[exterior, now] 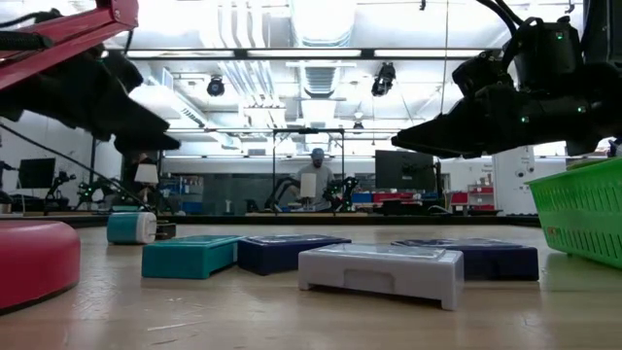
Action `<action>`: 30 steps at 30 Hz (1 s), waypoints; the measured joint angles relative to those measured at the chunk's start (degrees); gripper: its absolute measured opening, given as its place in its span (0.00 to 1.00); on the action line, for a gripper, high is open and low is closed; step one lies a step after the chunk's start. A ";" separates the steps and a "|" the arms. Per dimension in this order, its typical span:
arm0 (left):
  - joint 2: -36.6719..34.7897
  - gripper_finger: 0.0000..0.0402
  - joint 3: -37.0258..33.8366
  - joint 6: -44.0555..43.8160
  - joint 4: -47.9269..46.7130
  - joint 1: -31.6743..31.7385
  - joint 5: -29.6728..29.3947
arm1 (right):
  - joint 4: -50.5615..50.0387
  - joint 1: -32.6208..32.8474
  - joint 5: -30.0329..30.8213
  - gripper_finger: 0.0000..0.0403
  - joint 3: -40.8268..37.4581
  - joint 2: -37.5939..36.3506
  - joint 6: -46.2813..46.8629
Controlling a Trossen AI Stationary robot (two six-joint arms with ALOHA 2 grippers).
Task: Pick & Place Office items
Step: Put the blue charger adapter into the green basket
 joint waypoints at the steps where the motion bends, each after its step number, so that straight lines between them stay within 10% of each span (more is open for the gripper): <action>1: 0.88 0.80 0.07 0.00 0.04 0.01 -0.01 | 0.00 0.00 -0.02 0.60 0.00 0.00 0.00; 30: 20.41 0.79 8.81 6.18 -5.02 -8.30 10.38 | 0.01 0.00 0.00 0.61 0.00 0.00 0.00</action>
